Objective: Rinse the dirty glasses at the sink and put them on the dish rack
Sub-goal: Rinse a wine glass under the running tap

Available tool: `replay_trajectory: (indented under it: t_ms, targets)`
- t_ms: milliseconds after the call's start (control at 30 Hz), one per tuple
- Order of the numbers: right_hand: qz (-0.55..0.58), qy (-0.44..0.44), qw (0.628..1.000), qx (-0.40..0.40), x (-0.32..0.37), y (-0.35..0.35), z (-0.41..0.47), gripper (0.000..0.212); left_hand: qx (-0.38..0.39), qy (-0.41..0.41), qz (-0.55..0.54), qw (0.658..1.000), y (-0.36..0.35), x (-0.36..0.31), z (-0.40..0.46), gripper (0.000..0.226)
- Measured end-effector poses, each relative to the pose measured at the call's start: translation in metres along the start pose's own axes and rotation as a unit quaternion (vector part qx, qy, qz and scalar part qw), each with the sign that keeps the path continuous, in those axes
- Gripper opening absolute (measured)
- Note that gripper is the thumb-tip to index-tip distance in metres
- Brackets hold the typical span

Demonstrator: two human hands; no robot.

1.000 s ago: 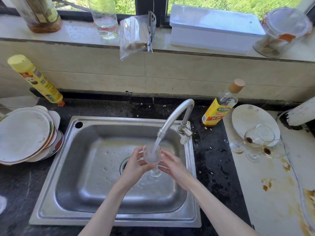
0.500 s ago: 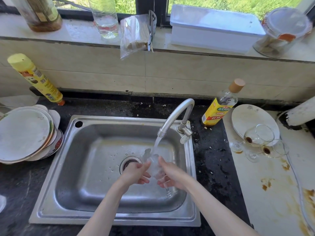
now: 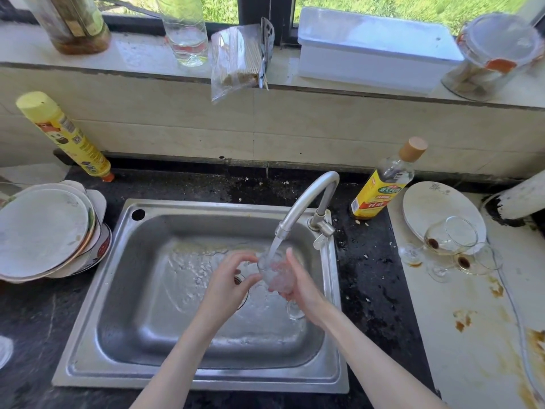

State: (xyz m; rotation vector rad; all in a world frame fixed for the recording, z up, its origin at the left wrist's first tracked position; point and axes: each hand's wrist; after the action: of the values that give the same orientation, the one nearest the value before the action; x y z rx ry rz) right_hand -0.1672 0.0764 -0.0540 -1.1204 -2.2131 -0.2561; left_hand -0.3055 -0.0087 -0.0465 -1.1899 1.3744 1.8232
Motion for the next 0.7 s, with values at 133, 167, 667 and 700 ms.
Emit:
replay_trajectory:
  t_ms: [133,167,667,700]
  targets:
    - [-0.009,0.017,0.999,0.035,0.011,0.002,0.002,0.073,0.006,-0.2,0.108,0.974,0.006,-0.011,0.009,0.011]
    - [-0.02,0.018,0.999,0.025,0.014,0.002,0.0,0.069,0.022,-0.194,0.098,0.976,0.007,-0.014,0.011,0.009]
    - [-0.093,0.035,0.994,0.05,0.016,0.002,-0.004,0.059,0.265,0.041,-0.032,0.963,0.012,-0.031,0.031,0.014]
    - [-0.089,0.038,0.994,0.054,0.017,0.001,-0.006,0.052,0.219,0.061,-0.039,0.973,0.01,-0.031,0.031,0.018]
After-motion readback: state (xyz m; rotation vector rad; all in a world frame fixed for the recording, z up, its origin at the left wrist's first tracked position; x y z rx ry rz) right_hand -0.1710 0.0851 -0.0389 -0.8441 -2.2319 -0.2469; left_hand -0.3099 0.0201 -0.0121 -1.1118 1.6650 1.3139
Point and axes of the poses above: each hand's wrist, its own z-axis towards the middle knuckle, its own y-axis out of the back of the hand, x = y × z, and after that the axes turned 11 degrees about -y, right-handed
